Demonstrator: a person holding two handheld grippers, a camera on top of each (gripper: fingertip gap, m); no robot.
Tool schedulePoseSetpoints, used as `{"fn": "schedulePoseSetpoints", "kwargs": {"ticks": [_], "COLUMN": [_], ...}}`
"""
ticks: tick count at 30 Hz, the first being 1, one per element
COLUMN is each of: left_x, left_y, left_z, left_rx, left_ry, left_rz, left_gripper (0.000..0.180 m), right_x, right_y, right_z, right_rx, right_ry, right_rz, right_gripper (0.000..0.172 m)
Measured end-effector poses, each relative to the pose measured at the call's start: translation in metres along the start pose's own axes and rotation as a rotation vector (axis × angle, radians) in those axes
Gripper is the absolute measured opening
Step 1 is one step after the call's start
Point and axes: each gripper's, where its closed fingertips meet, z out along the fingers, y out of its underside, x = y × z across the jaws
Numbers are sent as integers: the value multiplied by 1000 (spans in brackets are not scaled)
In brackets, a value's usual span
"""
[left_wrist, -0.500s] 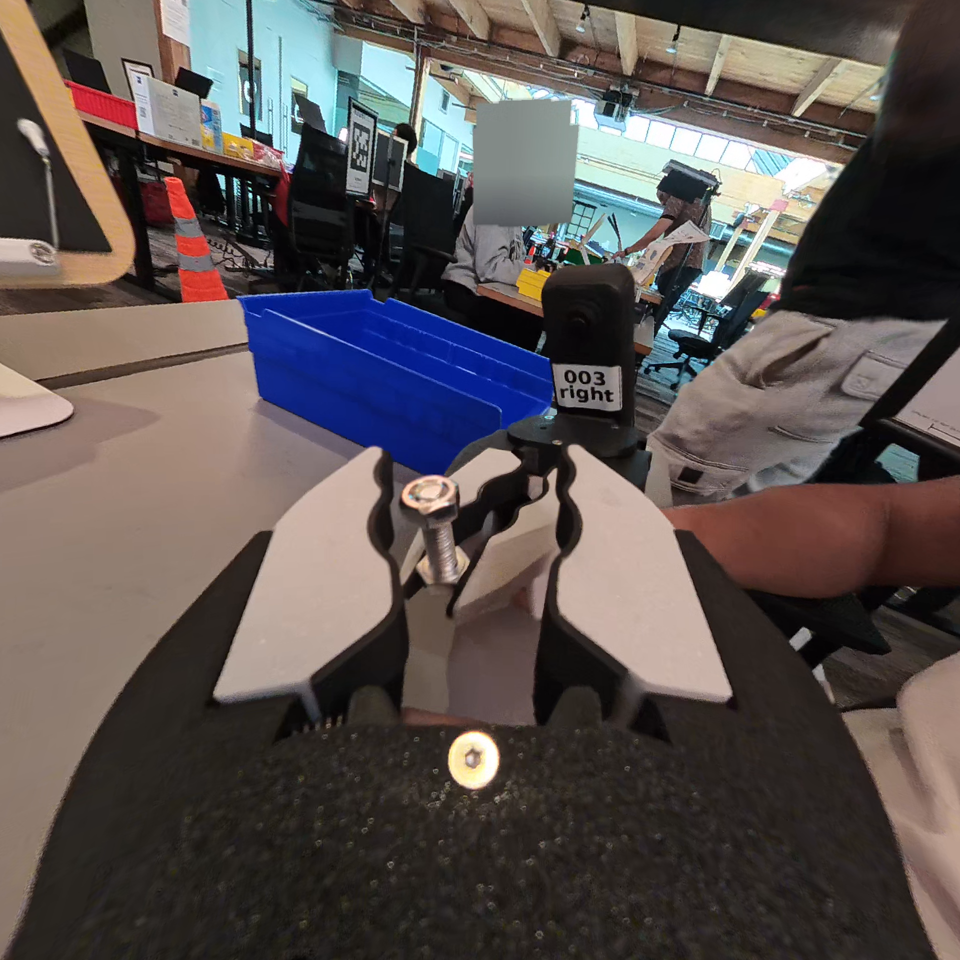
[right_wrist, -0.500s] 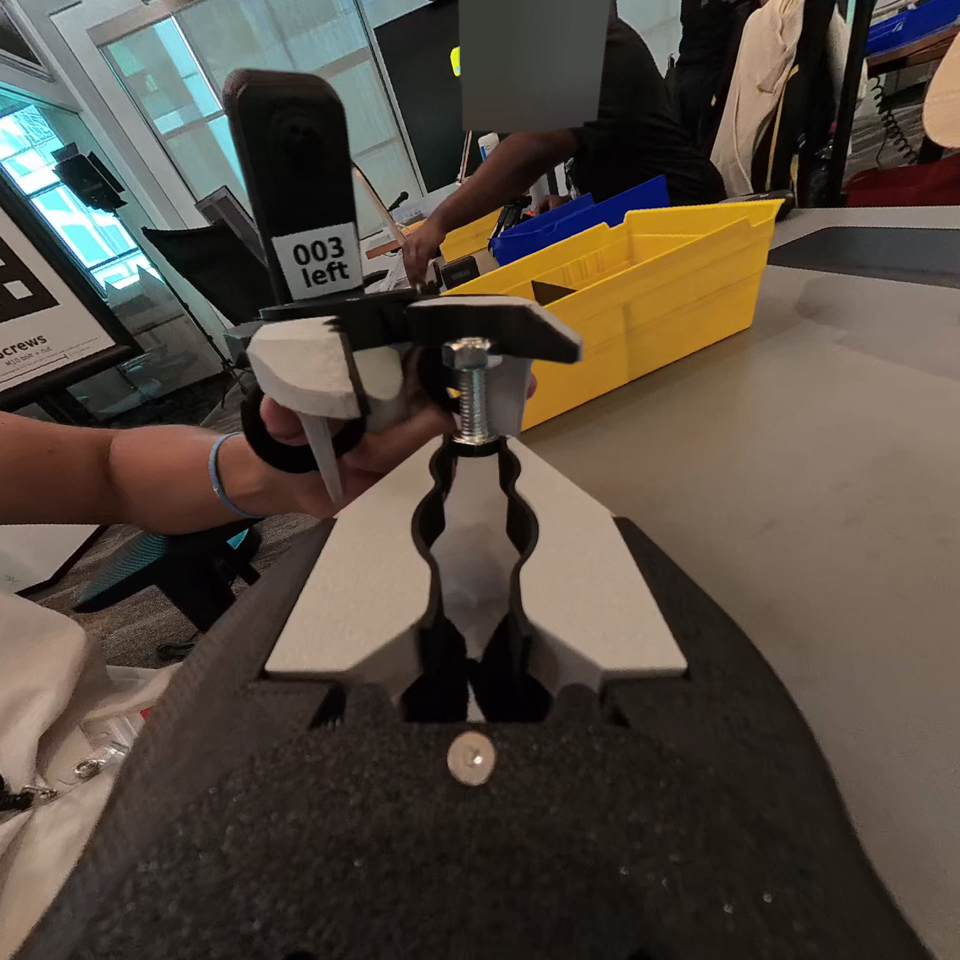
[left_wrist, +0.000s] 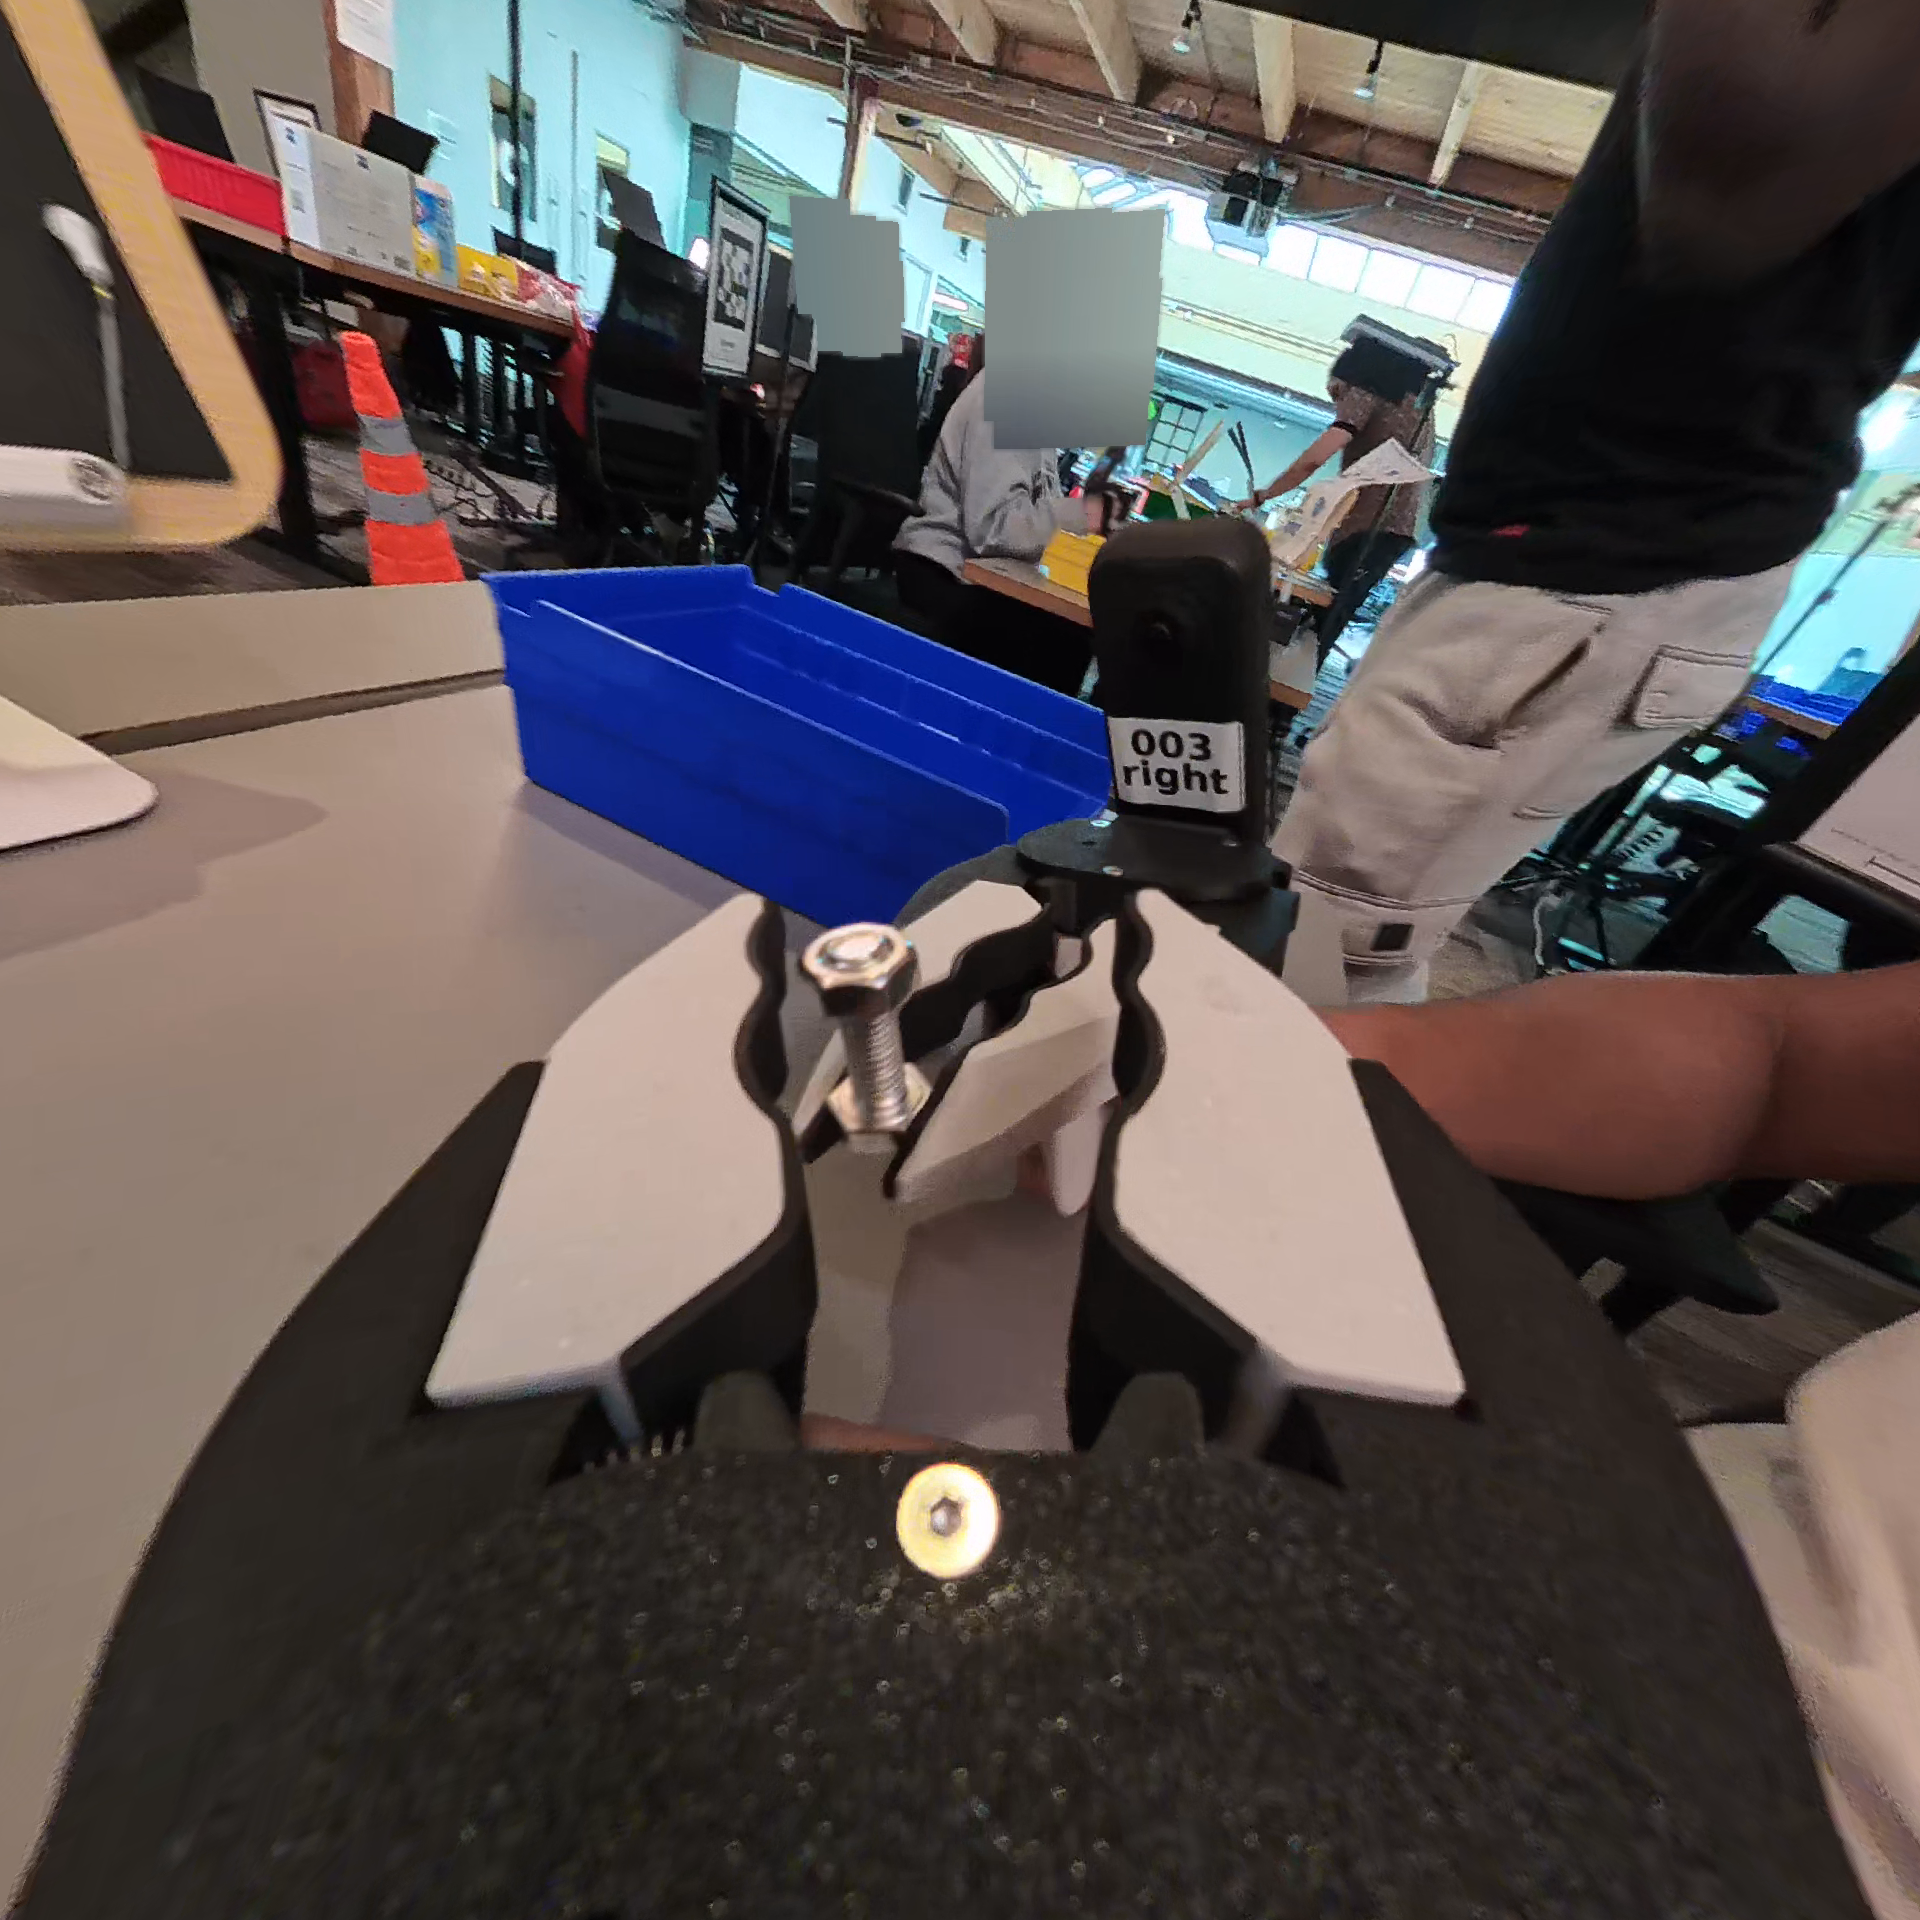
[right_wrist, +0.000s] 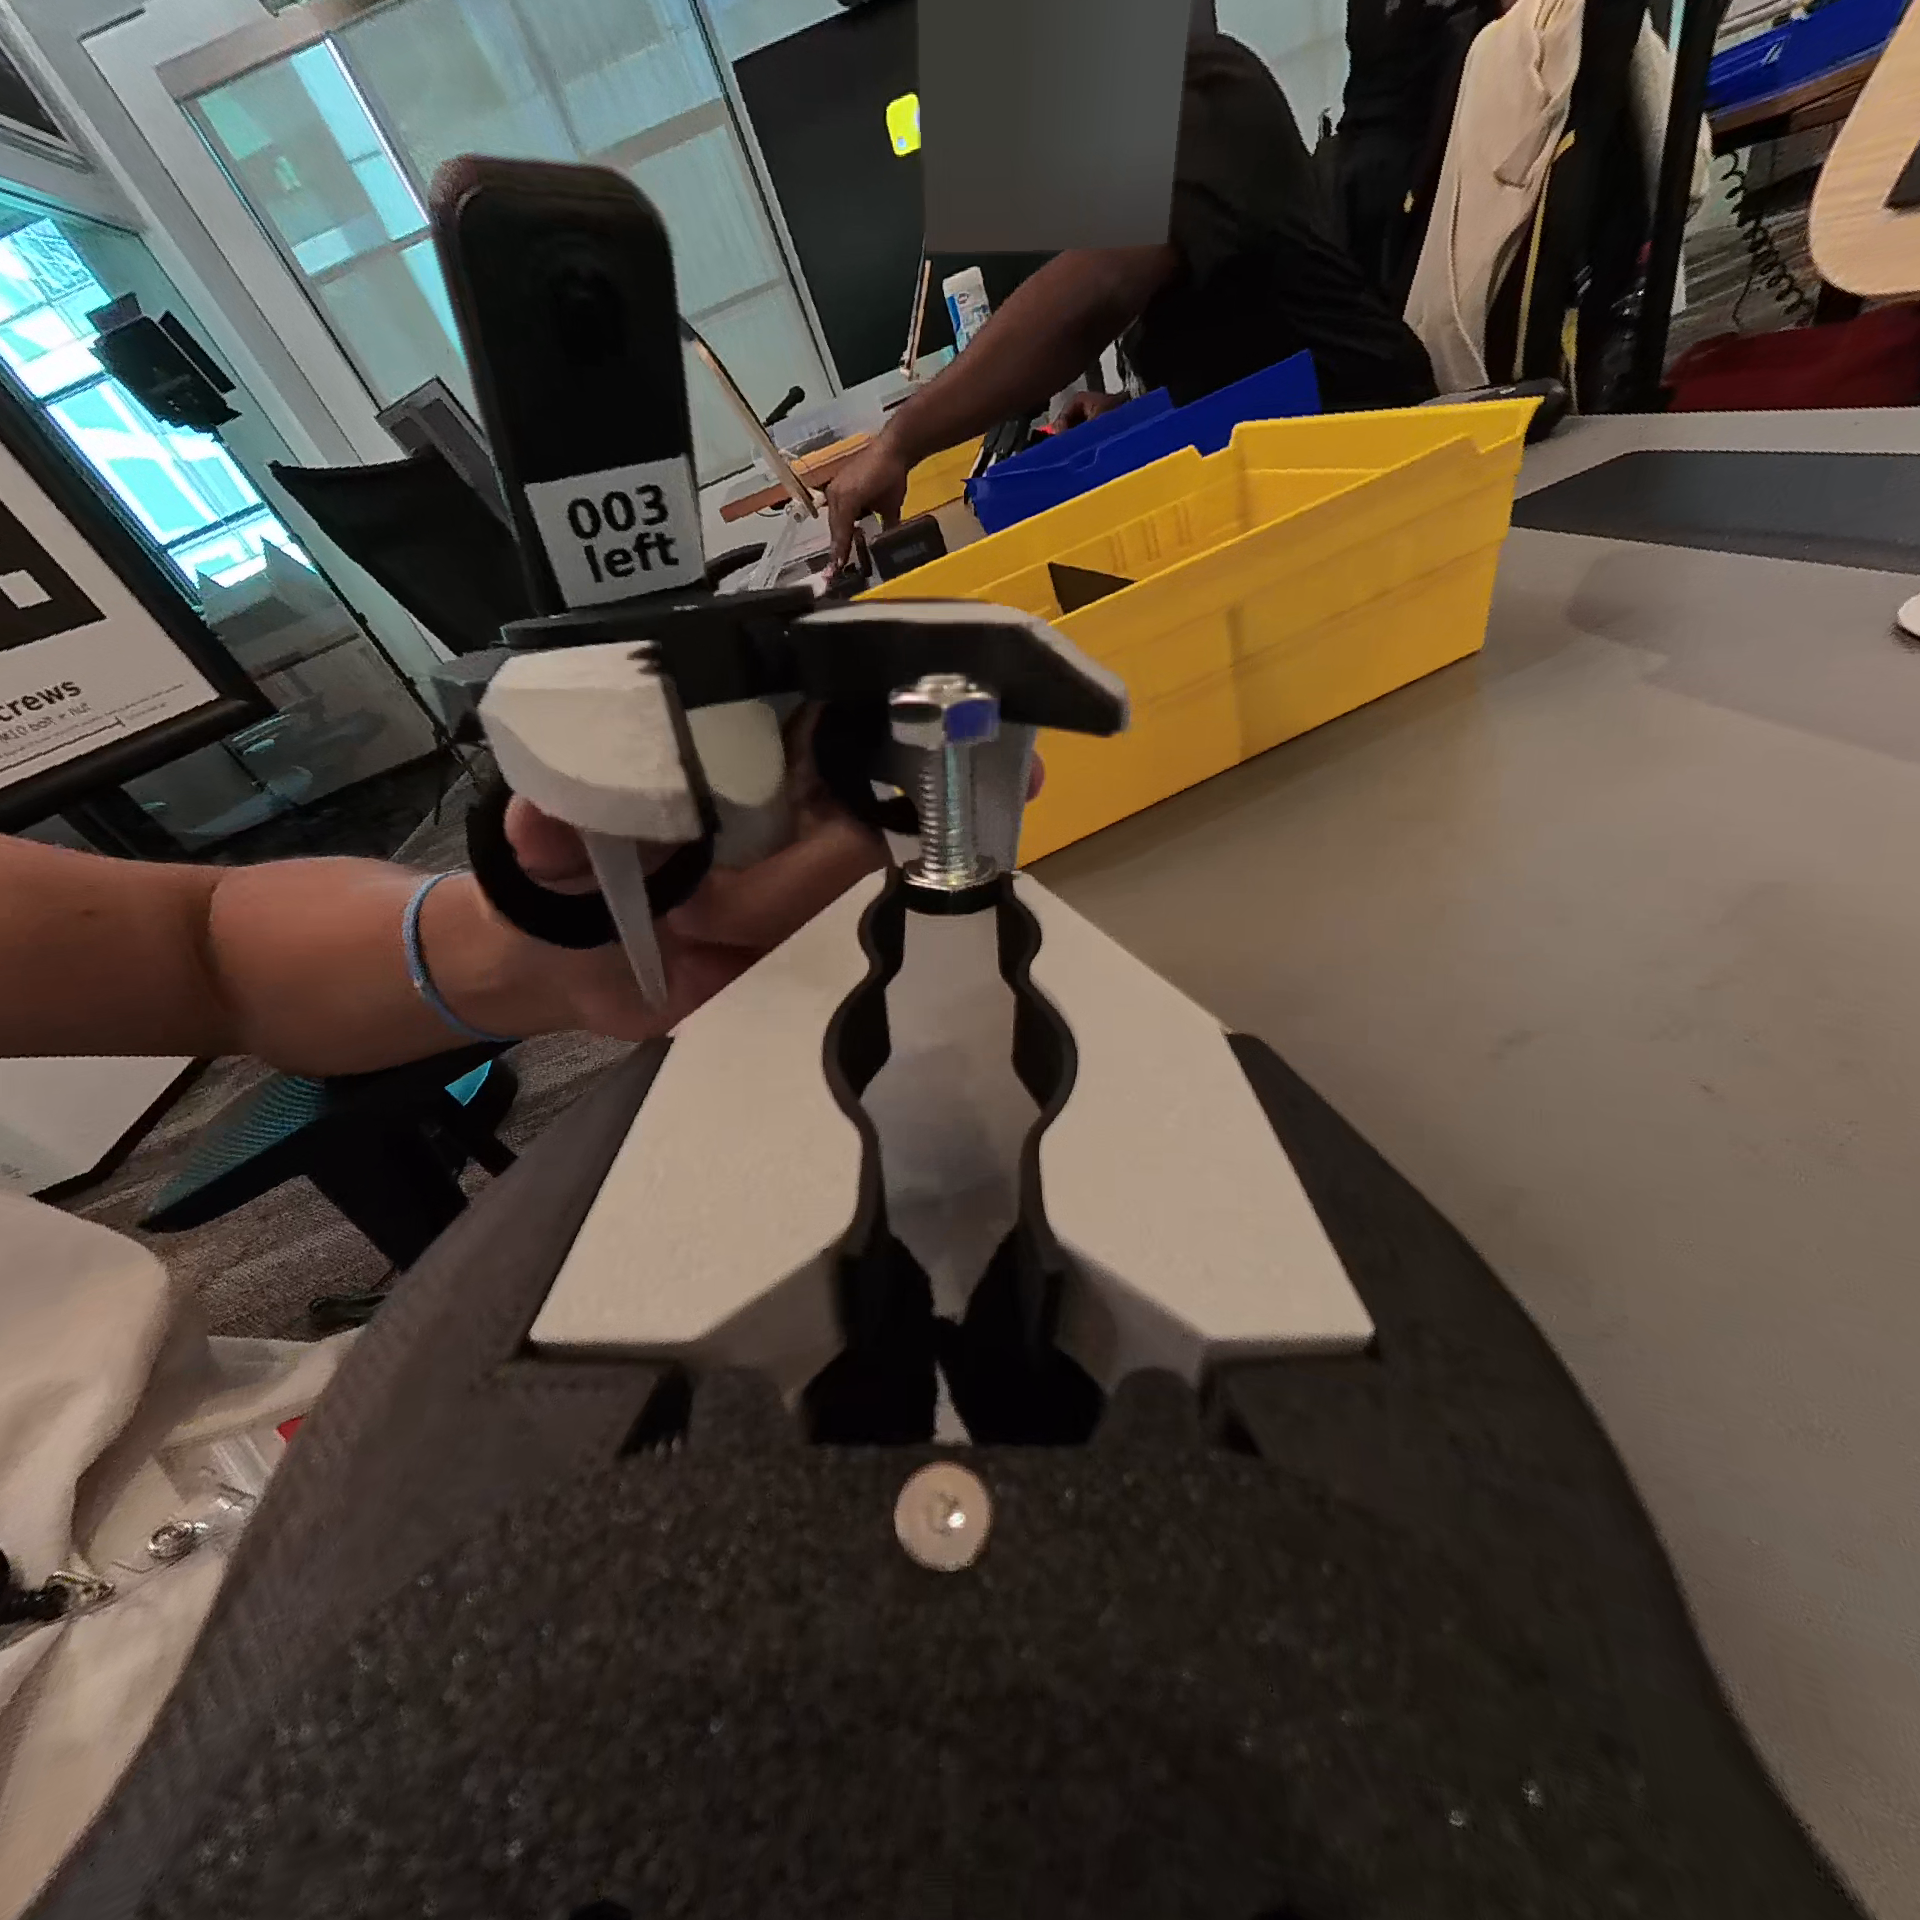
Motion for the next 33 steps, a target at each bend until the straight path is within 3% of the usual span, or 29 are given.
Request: {"fn": "schedulePoseSetpoints", "kwargs": {"ticks": [6,15,22,29,33], "left_x": [-13,3,-17,5,-4], "left_y": [-10,1,-1,9,5], "left_z": [-25,4,-18,5,-3], "left_rx": [70,-5,29,-36,-12], "left_ry": [-81,14,-61,30,-8], "left_rz": [-11,-2,-31,-18,-18], "left_gripper": [54,58,56,59,58], "right_x": [9,-6,10,-4,-4], "right_y": [-3,2,0,5,5], "right_z": [-6,3,-5,5,4], "right_rx": [11,-6,0,-20,-21], "right_ry": [19,-18,29,-10,-7], "right_rz": [20,-6,16,-10,-11], "right_gripper": [17,17,17,17,17]}}
